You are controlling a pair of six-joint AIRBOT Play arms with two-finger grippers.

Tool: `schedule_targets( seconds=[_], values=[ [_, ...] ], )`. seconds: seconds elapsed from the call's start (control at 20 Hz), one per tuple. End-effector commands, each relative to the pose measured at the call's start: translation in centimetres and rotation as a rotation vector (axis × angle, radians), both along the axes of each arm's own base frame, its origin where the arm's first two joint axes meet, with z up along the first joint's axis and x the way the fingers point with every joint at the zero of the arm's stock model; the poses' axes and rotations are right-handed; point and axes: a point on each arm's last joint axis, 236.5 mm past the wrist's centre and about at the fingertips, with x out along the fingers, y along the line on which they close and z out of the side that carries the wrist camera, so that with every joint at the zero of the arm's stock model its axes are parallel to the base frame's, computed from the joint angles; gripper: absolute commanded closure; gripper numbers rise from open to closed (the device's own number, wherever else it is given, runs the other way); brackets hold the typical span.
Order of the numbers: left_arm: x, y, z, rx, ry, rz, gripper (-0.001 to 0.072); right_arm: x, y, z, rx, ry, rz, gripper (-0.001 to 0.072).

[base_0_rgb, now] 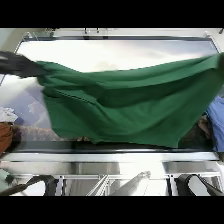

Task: Fold the shirts.

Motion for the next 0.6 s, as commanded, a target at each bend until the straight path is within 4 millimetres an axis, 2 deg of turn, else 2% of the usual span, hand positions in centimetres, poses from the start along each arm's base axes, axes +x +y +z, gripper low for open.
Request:
schedule_targets(
  seconds=[0.0, 0.1, 0.15, 0.2, 0.25, 0.35, 0.4, 0.45, 0.5, 0.55],
  values=[
    [6.6, -1.8, -12.8, 0.040, 0.212, 0.008, 0.0681, 7.4, 0.0, -11.7, -0.101, 0.165, -0.059, 0.0691],
    [8.9, -1.7, -17.6, 0.022, 0.352, 0.054, 0.0673, 9.6, 0.2, -16.3, -0.065, 0.221, -0.032, 0.0681],
    [9.4, -1.5, -19.1, 0.022, 0.395, 0.048, 0.0518, 10.1, 0.4, -17.7, -0.041, 0.244, -0.012, 0.0536],
    [9.6, -1.0, -20.1, 0.020, 0.438, 0.054, 0.0389, 10.3, 0.3, -18.5, -0.027, 0.259, 0.004, 0.0340],
    [9.8, -0.4, -20.5, 0.016, 0.466, 0.066, 0.0389, 10.1, -0.2, -18.7, -0.032, 0.258, 0.011, 0.0305],
    [9.5, 1.1, -19.8, 0.014, 0.517, 0.066, 0.0378, 9.1, -1.4, -17.7, -0.049, 0.241, 0.027, 0.0306],
    [9.1, 2.1, -19.1, 0.013, 0.532, 0.070, 0.0232, 8.0, -2.1, -17.1, -0.054, 0.249, 0.044, 0.0306],
    [8.6, 2.8, -18.5, 0.010, 0.558, 0.088, 0.0052, 6.7, -2.9, -17.0, -0.060, 0.286, 0.052, 0.0306],
    [7.6, 3.4, -18.1, 0.012, 0.584, 0.097, 0.0004, 5.1, -3.8, -17.6, -0.077, 0.353, 0.057, 0.0306],
    [6.2, 4.0, -17.9, 0.020, 0.623, 0.113, 0.0004, 3.4, -4.3, -18.5, -0.093, 0.423, 0.060, 0.0306]
  ],
)
